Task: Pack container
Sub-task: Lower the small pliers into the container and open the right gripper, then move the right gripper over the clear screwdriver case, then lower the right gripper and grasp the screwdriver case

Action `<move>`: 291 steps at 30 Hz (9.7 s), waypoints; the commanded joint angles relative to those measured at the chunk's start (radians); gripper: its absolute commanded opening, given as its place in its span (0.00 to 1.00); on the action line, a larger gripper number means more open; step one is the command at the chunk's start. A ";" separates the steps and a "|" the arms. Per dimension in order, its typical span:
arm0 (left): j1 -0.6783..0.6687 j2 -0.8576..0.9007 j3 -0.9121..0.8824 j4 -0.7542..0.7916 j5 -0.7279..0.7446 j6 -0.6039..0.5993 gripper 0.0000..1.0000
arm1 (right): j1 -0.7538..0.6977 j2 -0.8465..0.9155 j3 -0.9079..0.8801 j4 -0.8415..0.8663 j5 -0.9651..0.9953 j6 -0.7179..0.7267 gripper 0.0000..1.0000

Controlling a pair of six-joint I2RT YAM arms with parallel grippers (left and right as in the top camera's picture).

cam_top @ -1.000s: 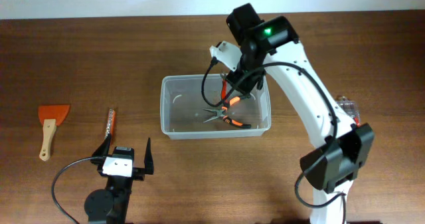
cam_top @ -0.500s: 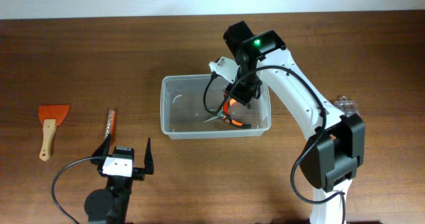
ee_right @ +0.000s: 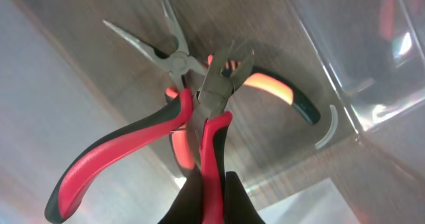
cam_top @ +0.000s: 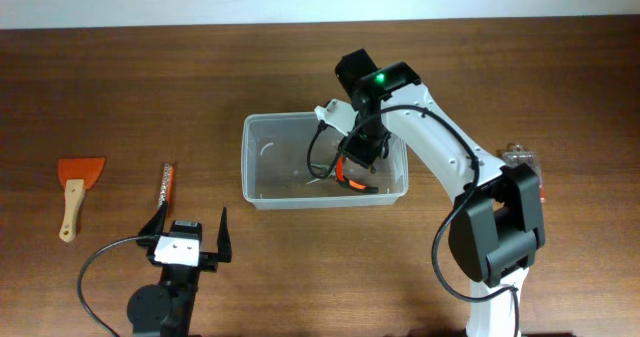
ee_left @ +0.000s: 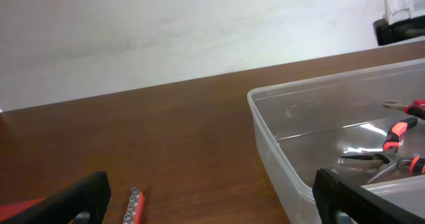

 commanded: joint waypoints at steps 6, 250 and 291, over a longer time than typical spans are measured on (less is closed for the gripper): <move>0.005 -0.005 -0.007 0.003 0.007 -0.006 0.99 | -0.002 0.008 -0.058 0.060 -0.021 0.007 0.14; 0.005 -0.005 -0.007 0.003 0.007 -0.006 0.99 | -0.852 0.084 -0.220 0.131 0.137 0.183 0.99; 0.005 -0.005 -0.007 0.003 0.007 -0.006 0.99 | -0.852 0.084 -0.220 0.134 0.137 0.184 0.83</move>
